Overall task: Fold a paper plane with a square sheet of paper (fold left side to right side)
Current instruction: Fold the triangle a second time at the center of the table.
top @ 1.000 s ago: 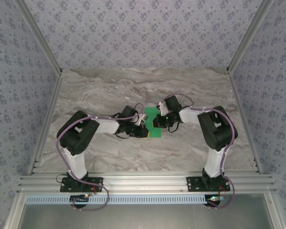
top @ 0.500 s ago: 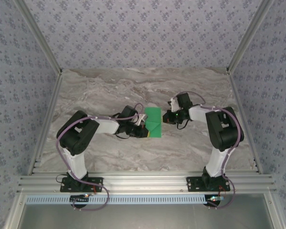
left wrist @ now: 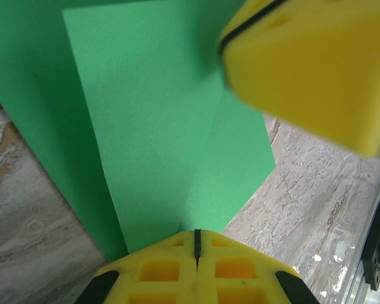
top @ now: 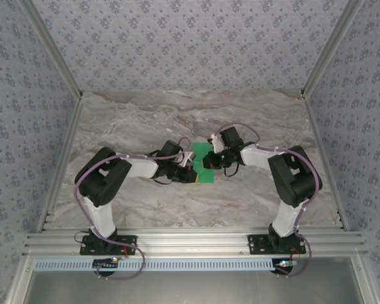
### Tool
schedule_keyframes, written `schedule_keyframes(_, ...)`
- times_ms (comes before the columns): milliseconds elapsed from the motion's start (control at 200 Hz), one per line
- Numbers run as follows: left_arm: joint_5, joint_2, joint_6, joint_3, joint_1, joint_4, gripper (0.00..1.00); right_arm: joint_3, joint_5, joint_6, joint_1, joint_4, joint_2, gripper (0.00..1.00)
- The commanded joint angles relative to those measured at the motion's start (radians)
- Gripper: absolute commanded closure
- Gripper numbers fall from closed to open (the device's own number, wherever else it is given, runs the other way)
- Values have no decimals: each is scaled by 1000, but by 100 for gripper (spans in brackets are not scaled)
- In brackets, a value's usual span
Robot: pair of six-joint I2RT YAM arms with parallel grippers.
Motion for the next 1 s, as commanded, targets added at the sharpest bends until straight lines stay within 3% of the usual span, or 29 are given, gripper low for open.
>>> schedule_keyframes(0, -25, -7, 7, -11, -6, -84, 100, 46, 8, 6, 0, -20, 35, 97)
schedule_keyframes(350, -2, -30, 13, 45, -5, -111, 96, 54, 116, -33, -14, -154, 85, 97)
schedule_keyframes(605, 69, -34, 14, 127, -6, -121, 96, 22, 111, -25, -14, -134, 84, 99)
schedule_keyframes(994, 48, 73, 82, 238, -16, -236, 97, 26, 110, -27, -12, -139, 83, 99)
